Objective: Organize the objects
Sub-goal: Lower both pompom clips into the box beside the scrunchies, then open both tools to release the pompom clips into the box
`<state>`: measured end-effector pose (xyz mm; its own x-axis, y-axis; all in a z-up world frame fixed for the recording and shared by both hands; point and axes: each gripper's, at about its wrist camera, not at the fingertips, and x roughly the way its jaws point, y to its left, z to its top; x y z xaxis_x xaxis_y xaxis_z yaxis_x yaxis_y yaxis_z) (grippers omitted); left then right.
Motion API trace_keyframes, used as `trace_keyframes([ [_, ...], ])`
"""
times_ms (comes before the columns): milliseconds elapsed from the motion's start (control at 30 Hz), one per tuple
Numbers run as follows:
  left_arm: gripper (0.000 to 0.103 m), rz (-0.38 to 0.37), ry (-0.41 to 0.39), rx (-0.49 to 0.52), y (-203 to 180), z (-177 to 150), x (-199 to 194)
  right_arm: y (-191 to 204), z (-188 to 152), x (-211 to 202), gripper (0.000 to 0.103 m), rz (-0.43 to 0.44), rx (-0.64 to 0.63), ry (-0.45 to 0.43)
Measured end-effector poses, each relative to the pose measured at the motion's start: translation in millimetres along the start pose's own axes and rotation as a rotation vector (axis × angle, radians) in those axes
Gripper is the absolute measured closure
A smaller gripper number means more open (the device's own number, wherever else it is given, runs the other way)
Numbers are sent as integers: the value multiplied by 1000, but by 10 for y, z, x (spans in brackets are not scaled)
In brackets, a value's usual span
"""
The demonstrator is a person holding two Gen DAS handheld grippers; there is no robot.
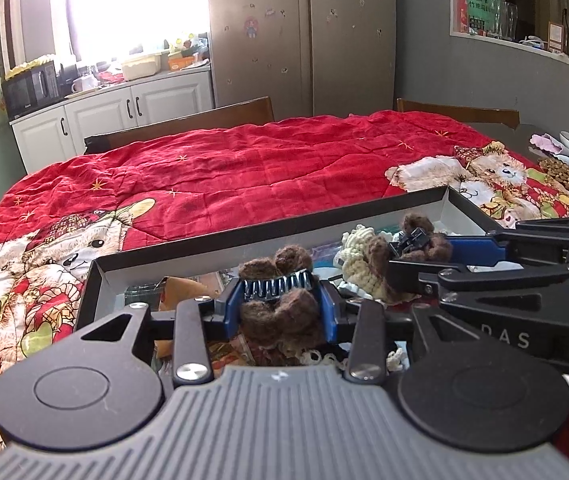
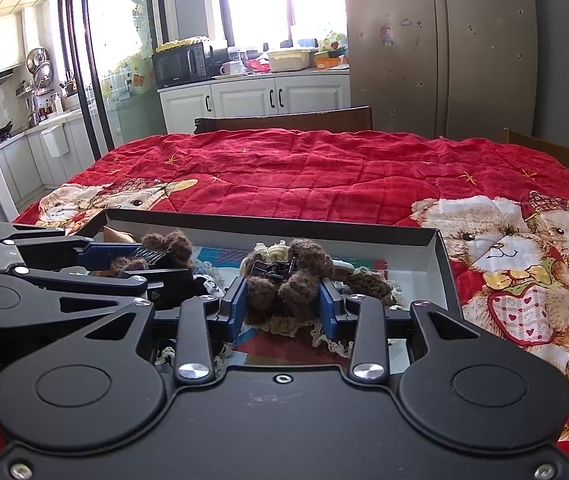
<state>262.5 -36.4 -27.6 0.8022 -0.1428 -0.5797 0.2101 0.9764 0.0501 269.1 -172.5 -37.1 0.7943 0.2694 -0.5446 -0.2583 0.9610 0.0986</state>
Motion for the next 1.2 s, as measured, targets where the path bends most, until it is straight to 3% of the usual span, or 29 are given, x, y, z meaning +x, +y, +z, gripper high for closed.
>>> trace_keyframes([
  [267, 56, 3, -2, 2, -6, -3, -8, 1, 0, -1, 65, 0, -1, 1],
  [500, 45, 3, -4, 1, -8, -6, -17, 0, -1, -13, 65, -3, -6, 0],
  [1200, 43, 12, -29, -19, 31, 9, -99, -8, 27, -78, 55, -8, -2, -16],
])
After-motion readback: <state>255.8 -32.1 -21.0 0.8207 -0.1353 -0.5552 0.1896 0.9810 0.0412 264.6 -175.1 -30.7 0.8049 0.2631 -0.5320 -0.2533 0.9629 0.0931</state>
